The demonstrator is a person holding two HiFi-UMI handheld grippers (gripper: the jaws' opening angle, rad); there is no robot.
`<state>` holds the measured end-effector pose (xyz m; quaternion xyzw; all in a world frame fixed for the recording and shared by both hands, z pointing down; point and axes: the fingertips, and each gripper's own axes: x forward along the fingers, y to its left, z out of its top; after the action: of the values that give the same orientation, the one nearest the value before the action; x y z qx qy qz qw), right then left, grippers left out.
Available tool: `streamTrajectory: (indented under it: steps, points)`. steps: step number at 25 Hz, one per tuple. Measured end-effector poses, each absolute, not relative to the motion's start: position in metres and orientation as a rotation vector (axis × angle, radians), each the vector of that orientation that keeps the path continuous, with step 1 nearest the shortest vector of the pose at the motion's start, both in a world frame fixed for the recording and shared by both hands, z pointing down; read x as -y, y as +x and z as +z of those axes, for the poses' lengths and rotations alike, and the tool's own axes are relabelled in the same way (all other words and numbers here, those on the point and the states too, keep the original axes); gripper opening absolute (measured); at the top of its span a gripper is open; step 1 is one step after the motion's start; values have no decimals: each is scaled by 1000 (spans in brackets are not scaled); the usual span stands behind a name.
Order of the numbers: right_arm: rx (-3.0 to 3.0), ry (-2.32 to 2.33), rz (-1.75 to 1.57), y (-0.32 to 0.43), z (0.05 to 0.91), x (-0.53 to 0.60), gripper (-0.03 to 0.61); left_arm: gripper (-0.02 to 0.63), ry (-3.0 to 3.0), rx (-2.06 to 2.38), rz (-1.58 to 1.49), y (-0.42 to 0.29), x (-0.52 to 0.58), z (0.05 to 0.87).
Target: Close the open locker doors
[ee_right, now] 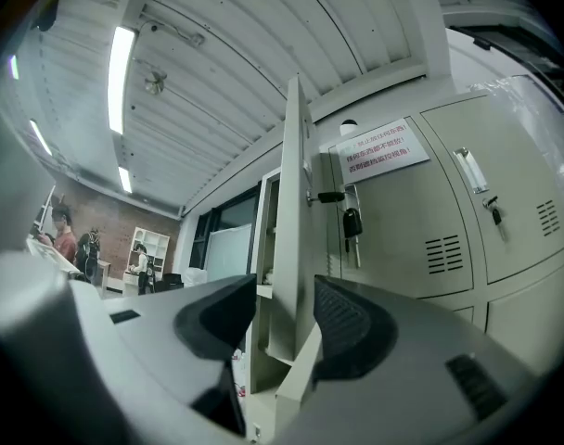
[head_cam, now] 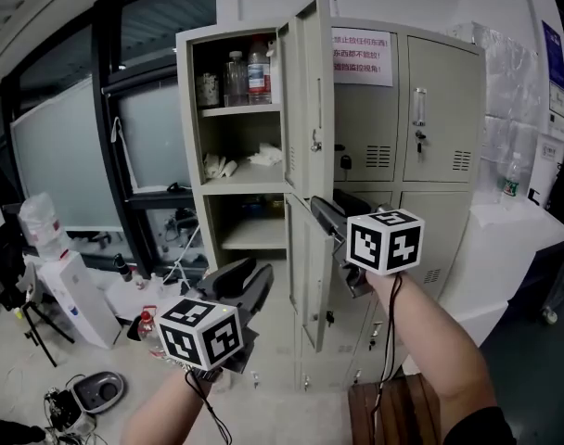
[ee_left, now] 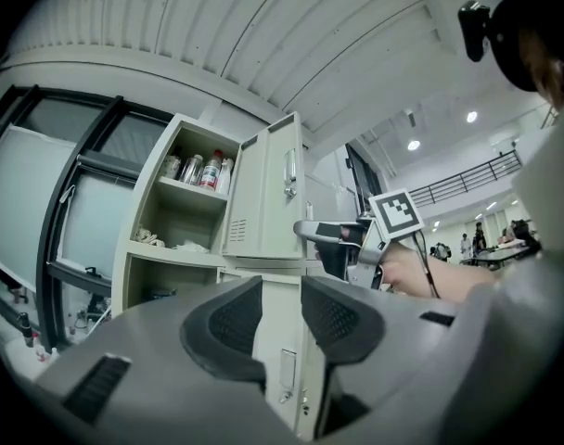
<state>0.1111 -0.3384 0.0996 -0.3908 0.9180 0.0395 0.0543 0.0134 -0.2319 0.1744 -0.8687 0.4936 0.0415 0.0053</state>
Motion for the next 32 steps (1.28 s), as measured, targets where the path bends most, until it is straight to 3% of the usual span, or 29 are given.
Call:
streamTrajectory:
  steps: [9,13,32]
  points:
    - [-2766,-1242,117,99,95,347,184,130,-2747,-1513,153,-1,241,176]
    - [-2765,-1239,122,93,94,346,132,130,-2751,-1519,154,-4,245,178]
    - [-2651,-1294,291,2,90,333,182,130,-2743,-1563,189,-65,290,185]
